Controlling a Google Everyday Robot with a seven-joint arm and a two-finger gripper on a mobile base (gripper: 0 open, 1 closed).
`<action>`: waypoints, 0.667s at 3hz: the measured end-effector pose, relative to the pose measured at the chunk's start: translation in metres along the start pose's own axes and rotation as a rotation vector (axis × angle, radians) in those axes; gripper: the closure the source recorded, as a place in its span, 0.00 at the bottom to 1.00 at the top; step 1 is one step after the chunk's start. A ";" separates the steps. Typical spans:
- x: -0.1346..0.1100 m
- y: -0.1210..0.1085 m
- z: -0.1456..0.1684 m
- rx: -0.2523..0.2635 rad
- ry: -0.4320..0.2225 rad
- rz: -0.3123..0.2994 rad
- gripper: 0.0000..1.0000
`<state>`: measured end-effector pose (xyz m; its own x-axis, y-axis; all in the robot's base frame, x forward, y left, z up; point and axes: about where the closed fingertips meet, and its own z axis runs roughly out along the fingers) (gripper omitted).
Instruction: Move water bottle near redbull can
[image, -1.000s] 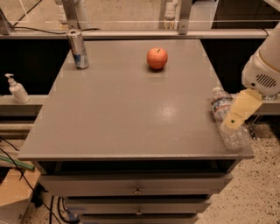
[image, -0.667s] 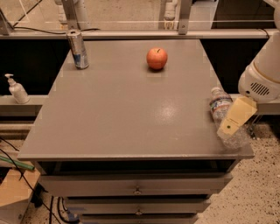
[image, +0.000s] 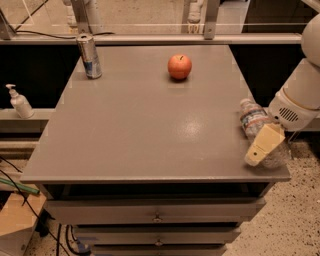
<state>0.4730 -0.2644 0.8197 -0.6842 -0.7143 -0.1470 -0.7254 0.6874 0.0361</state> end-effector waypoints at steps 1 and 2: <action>0.000 0.000 0.003 -0.002 0.007 0.018 0.41; -0.007 0.001 -0.007 0.027 0.005 0.004 0.64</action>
Offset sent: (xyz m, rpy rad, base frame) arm 0.0076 0.0107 0.0261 -0.0499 -0.0510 0.0065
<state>0.4766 -0.2594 0.8276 -0.6877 -0.7119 -0.1424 -0.7202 0.6937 0.0101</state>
